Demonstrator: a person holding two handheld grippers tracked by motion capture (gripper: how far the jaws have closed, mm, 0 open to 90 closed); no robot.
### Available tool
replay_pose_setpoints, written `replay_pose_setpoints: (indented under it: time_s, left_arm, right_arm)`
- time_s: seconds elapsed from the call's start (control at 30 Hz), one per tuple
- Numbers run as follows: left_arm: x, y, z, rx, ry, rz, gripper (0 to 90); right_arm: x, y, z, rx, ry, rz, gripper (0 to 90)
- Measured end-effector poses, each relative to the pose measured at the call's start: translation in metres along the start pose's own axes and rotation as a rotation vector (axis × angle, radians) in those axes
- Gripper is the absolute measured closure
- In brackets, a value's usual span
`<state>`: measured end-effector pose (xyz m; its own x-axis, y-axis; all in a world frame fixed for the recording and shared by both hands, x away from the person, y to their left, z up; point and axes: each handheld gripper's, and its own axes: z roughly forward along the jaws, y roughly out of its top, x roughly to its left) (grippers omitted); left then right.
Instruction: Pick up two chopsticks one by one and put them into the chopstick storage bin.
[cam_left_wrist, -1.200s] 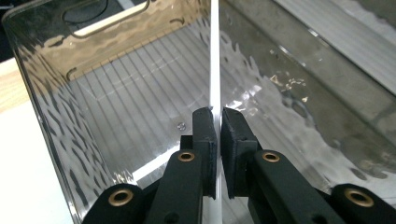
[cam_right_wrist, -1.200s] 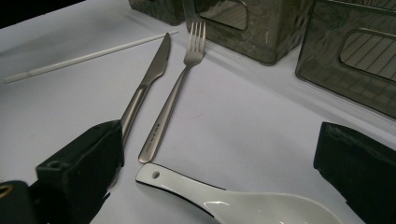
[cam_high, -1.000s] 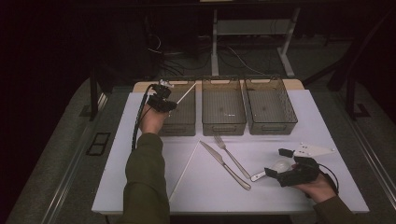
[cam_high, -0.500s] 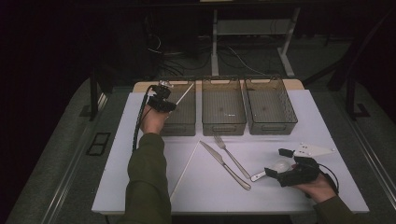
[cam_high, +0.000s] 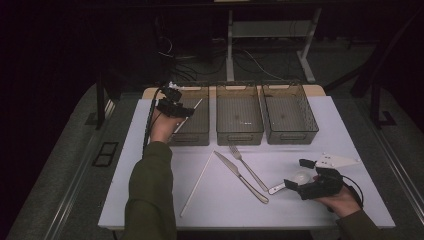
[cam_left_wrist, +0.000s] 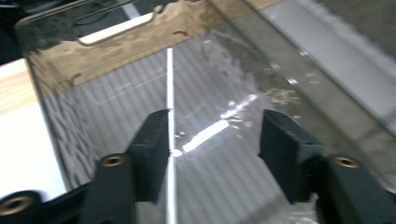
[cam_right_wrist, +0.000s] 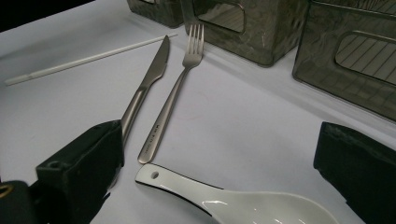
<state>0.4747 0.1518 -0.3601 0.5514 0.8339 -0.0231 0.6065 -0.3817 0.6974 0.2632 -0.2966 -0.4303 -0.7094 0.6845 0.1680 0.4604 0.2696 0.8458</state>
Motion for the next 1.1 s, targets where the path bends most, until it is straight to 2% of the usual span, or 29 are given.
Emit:
replay_pose_setpoints:
  time_s: [0.1,0.23,0.37,0.47,0.67,0.93,1.1]
  left_arm:
    - [-0.002,0.0,-0.011,-0.01,-0.025,-0.002,32.0]
    - [-0.009,-0.001,-0.028,-0.021,-0.055,0.03,23.2]
    - [-0.021,-0.006,-0.045,-0.063,-0.091,0.052,16.7]
    - [-0.029,-0.011,-0.056,-0.077,-0.104,0.075,13.9]
    - [-0.041,-0.03,-0.073,-0.101,-0.167,0.077,6.9]
    - [-0.055,-0.061,-0.086,-0.145,-0.199,0.1,1.0]
    - [-0.065,-0.078,-0.089,-0.153,-0.209,0.114,0.0]
  right_arm:
    - [0.0,0.0,0.0,0.0,-0.002,0.001,2.0]
    - [0.0,0.0,0.0,0.001,-0.004,0.001,2.0]
    - [0.0,0.0,0.0,0.001,-0.006,0.003,2.0]
    - [0.0,0.0,0.0,0.0,-0.007,0.001,2.0]
    - [0.0,0.0,-0.001,-0.002,-0.01,0.001,2.0]
    - [0.001,0.0,-0.001,-0.003,-0.012,0.007,2.0]
    - [0.0,0.0,-0.001,-0.002,-0.015,0.006,2.0]
